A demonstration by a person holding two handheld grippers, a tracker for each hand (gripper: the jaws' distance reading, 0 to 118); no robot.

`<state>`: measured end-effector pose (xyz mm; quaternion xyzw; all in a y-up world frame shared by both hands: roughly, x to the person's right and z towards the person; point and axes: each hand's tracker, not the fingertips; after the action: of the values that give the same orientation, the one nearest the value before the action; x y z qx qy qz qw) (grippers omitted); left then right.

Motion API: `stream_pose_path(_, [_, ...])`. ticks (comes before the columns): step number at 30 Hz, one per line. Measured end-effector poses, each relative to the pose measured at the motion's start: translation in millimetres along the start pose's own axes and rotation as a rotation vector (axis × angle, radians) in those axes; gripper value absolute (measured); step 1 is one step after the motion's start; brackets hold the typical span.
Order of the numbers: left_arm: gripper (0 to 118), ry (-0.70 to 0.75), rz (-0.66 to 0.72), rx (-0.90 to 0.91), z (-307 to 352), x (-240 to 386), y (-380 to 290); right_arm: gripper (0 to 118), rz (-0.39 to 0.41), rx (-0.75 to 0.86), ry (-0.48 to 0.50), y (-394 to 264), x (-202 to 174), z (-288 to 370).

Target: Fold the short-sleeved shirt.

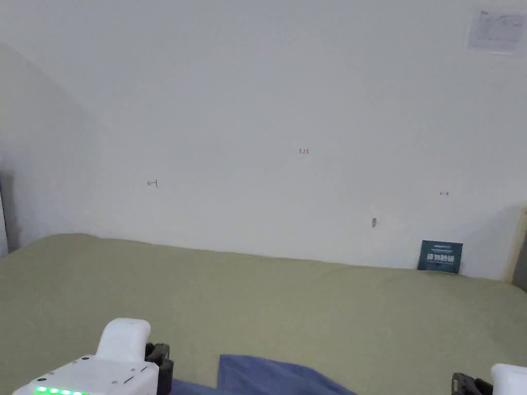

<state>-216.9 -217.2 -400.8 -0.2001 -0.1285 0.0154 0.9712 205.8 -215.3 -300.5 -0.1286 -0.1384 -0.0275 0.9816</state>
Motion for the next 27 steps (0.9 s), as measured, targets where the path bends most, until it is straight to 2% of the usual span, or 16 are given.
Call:
stream_pose_path(4, [0,0.000,0.053,-0.084,-15.4,-14.3,-6.7,0,0.025,-0.012,0.007,-0.7,-7.2,-4.9])
stream_pose_path(8, [0,-0.027,0.037,-0.144,-43.9,-12.9,8.4,0,0.035,-0.015,0.009,0.2,-8.2,-12.5])
stream_pose_path(12, [0,0.015,-0.019,-0.342,-115.7,-23.2,28.6,0,0.054,-0.036,0.000,-5.0,-5.0,-27.5])
stream_pose_path(17, [0,-0.086,0.069,-0.641,-214.4,-37.2,38.1,0,0.050,-0.091,-0.028,-21.2,3.1,-47.2])
stream_pose_path(19, [0,-0.074,0.038,-0.692,-250.9,-38.8,36.2,0,0.052,-0.123,-0.028,-30.2,5.0,-55.3])
stream_pose_path(23, [0,-0.006,0.157,-0.759,-294.7,-46.1,27.2,0,0.032,-0.177,-0.008,-43.6,7.5,-69.5])
stream_pose_path(24, [4,0.015,0.154,-0.770,-301.5,-46.5,24.6,0,0.027,-0.186,-0.005,-45.8,7.7,-72.1])
stream_pose_path(25, [20,0.021,0.142,-0.781,-307.9,-46.4,22.9,0,0.028,-0.190,0.001,-47.9,7.8,-74.0])
stream_pose_path(26, [54,0.024,0.140,-0.775,-304.8,-42.7,20.2,0,0.032,-0.194,0.004,-49.4,7.7,-75.5])
stream_pose_path(27, [103,0.029,0.127,-0.787,-308.1,-40.8,17.9,0,0.038,-0.199,0.007,-50.8,7.2,-77.3])
